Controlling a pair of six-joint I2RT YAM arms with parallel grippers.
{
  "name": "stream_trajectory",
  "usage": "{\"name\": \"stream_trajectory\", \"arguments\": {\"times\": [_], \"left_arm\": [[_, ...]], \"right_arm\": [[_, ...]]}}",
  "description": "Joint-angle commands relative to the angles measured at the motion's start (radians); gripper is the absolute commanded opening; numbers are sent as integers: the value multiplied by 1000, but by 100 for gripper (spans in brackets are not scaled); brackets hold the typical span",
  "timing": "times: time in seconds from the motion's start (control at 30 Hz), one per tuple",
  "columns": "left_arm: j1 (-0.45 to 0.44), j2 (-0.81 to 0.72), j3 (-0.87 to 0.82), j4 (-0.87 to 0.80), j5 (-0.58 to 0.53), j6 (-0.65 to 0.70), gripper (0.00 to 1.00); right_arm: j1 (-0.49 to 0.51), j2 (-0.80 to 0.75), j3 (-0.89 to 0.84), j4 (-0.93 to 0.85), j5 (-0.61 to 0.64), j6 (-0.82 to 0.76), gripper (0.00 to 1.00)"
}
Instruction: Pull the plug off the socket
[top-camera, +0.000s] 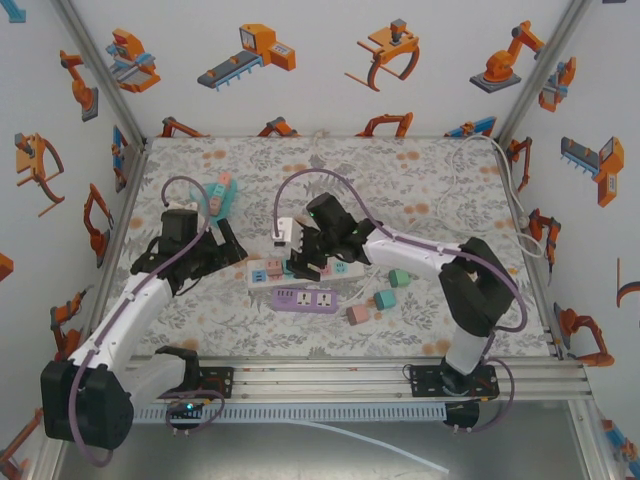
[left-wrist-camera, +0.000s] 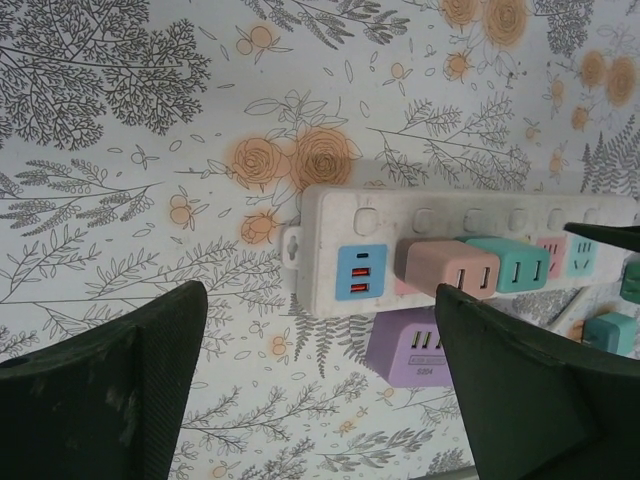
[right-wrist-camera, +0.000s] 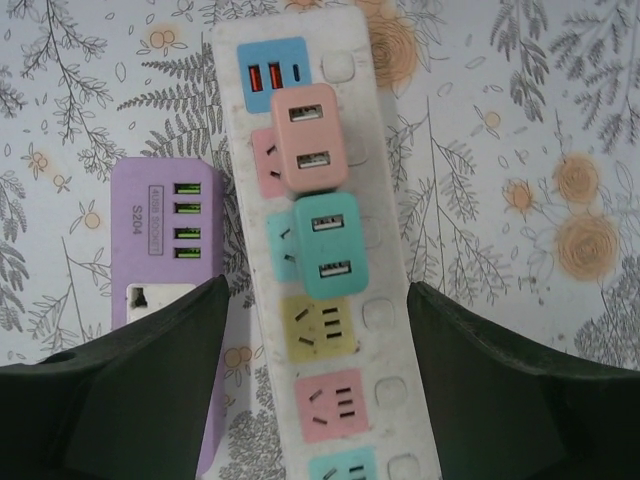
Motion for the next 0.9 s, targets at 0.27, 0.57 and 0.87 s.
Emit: {"name": "stream_trajectory", "arguments": {"times": [0.27, 0.57, 0.87], "left_arm": [[8, 81, -30, 100, 93, -60, 79], [9, 175, -65, 177, 144, -83, 62], [4, 265, -67, 209, 206, -99, 48]], "right_arm": [[9, 101, 84, 28, -132, -111, 47], [10, 114, 103, 19, -152, -130, 31], [10, 116, 102, 21, -156, -119, 29]]}}
